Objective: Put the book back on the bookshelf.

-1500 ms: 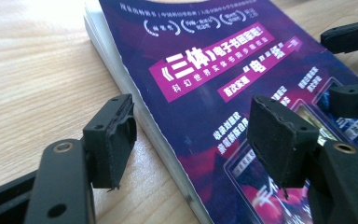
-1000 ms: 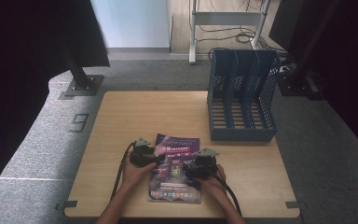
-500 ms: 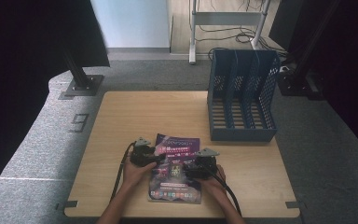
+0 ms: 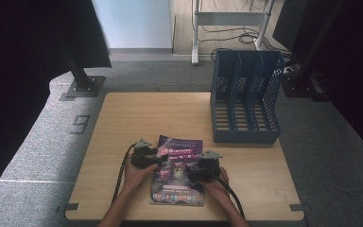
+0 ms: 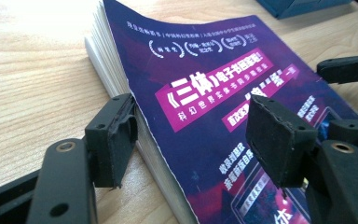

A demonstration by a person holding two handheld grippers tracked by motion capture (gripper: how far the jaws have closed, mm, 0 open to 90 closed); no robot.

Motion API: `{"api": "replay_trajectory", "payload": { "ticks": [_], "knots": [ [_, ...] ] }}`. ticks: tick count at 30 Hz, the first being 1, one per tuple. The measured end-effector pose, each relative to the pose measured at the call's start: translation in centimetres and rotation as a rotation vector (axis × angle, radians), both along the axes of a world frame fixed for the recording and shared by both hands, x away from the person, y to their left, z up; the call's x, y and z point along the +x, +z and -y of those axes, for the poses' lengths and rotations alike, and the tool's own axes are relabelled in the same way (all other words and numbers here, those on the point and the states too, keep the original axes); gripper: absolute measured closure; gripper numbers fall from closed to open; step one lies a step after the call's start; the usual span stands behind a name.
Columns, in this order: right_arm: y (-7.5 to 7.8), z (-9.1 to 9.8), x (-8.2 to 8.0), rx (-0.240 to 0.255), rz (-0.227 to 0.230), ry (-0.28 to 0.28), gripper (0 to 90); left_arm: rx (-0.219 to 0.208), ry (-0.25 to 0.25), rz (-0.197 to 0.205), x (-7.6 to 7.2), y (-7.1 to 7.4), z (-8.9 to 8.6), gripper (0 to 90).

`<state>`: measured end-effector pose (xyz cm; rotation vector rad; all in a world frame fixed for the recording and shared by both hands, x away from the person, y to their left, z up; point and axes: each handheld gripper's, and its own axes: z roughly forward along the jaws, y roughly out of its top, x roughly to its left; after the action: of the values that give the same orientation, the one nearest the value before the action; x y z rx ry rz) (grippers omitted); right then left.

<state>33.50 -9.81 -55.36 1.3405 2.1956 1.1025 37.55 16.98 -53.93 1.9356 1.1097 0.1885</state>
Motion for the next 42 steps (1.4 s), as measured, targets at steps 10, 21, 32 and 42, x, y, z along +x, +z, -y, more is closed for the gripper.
{"api": "replay_trajectory", "payload": {
  "ticks": [10, 21, 32, 42],
  "knots": [
    [0.0, 0.0, 0.0, 0.000, -0.004, 0.000, 16.1, 0.034, -0.105, 0.036, -1.0, 0.6, 2.5, 36.6],
    [0.0, 0.1, 0.1, 0.001, -0.005, 0.010, 15.6, 0.042, -0.088, 0.055, 0.9, 1.8, 3.0, 42.5],
    [0.0, 0.1, 0.1, 0.001, -0.001, 0.007, 15.8, 0.077, -0.103, 0.017, 1.6, 0.9, 3.3, 49.4],
    [0.0, 0.1, 0.1, 0.002, -0.003, 0.007, 15.6, 0.108, -0.105, 0.052, 1.4, 0.9, 3.6, 65.5]
  ]
}}
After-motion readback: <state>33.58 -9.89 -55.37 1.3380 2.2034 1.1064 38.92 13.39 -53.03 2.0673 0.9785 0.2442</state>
